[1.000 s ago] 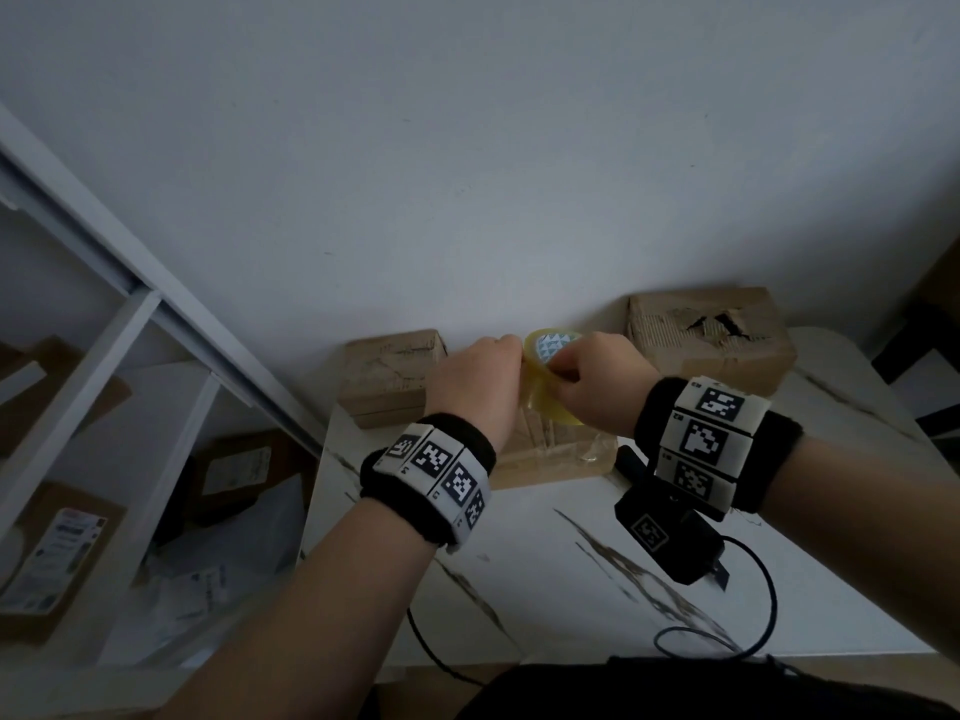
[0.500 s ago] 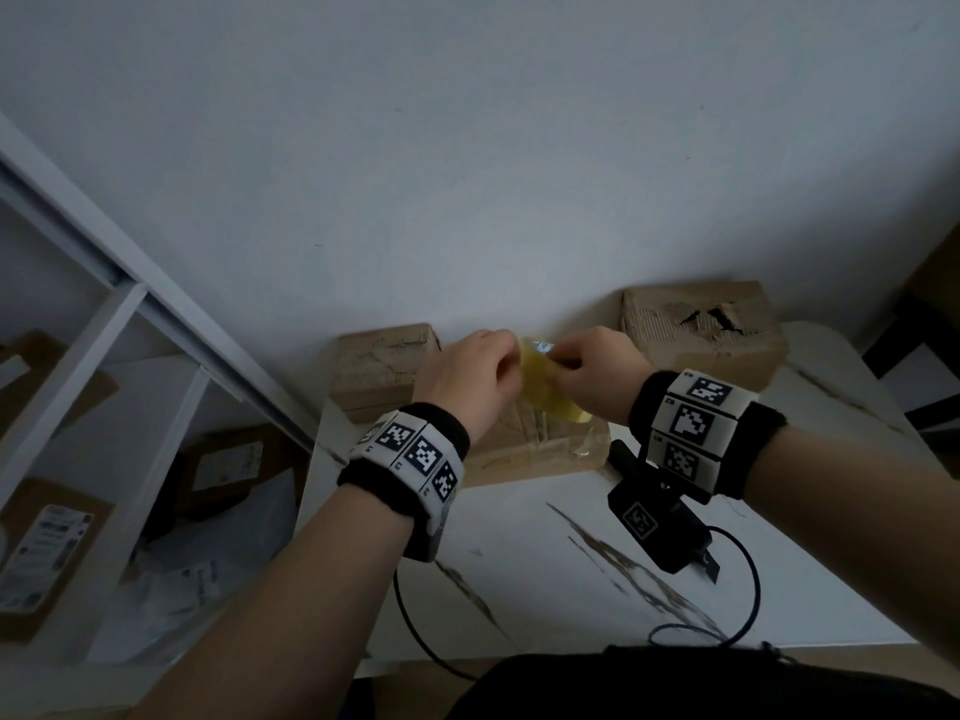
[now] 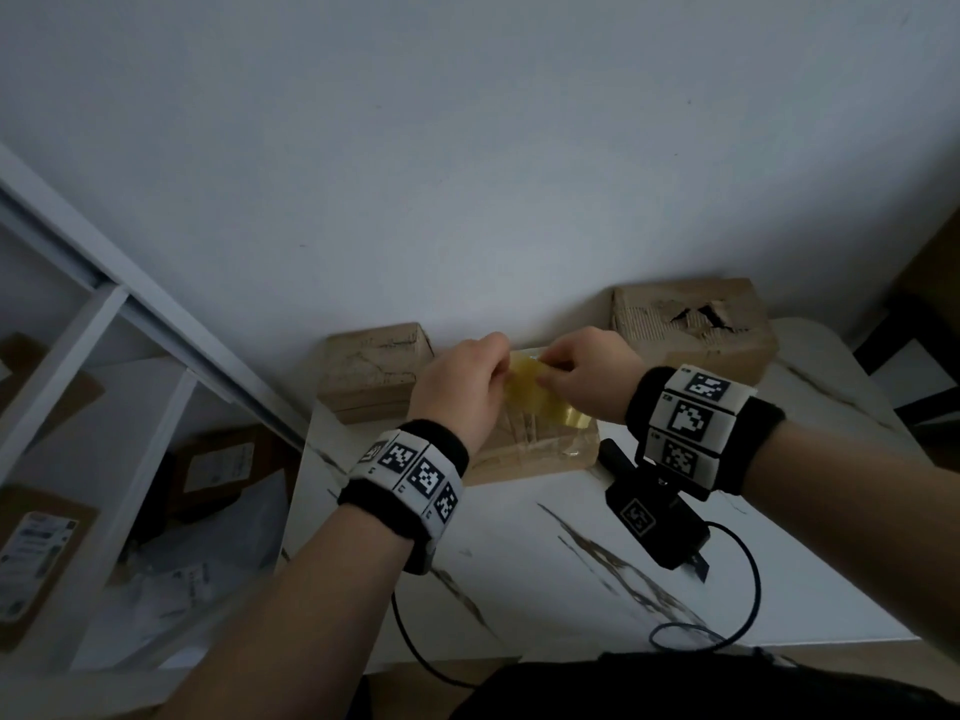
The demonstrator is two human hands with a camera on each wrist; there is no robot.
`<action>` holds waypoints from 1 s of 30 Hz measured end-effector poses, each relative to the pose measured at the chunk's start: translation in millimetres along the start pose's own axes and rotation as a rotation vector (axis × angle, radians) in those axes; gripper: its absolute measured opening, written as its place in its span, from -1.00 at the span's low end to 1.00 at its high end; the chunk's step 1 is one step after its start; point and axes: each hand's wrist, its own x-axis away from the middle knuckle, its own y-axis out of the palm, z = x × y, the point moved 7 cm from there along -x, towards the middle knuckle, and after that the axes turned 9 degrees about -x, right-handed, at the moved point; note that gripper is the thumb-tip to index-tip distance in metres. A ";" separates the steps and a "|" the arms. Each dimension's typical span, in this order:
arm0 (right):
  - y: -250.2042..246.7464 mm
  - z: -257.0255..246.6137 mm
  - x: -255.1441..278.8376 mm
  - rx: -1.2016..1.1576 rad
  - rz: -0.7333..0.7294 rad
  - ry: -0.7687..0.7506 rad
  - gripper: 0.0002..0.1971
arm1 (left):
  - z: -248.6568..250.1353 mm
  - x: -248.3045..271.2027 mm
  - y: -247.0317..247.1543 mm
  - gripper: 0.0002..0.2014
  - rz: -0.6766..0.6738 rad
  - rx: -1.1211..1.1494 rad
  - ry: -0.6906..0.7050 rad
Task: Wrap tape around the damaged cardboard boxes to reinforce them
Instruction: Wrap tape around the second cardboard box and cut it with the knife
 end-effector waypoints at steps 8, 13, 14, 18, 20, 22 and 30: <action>4.6 8.2 -2.1 0.203 -0.046 -0.060 -0.75 | -11.7 -3.8 18.2 -0.90 -0.281 0.278 -0.227; 4.6 -1.1 -2.5 0.279 -0.007 -0.141 -0.65 | -23.8 -1.9 22.4 -0.81 -0.268 0.412 -0.370; 4.6 -1.9 -3.1 0.273 0.003 -0.151 -0.63 | -22.7 -1.3 21.5 -0.85 -0.268 0.387 -0.355; 1.6 5.0 -4.6 0.048 -0.007 -0.098 -0.61 | -27.5 0.4 23.6 -0.86 -0.263 0.458 -0.407; 4.4 10.0 -5.4 -0.015 -0.043 -0.080 -0.56 | -30.2 1.7 21.5 -0.84 -0.237 0.469 -0.437; 9.5 13.6 -6.1 -0.047 -0.100 -0.069 -0.62 | -33.6 3.3 20.6 -0.81 -0.221 0.479 -0.451; 12.0 13.4 -4.6 -0.175 -0.160 -0.116 -0.86 | -54.1 6.7 13.1 -0.83 -0.137 0.484 -0.497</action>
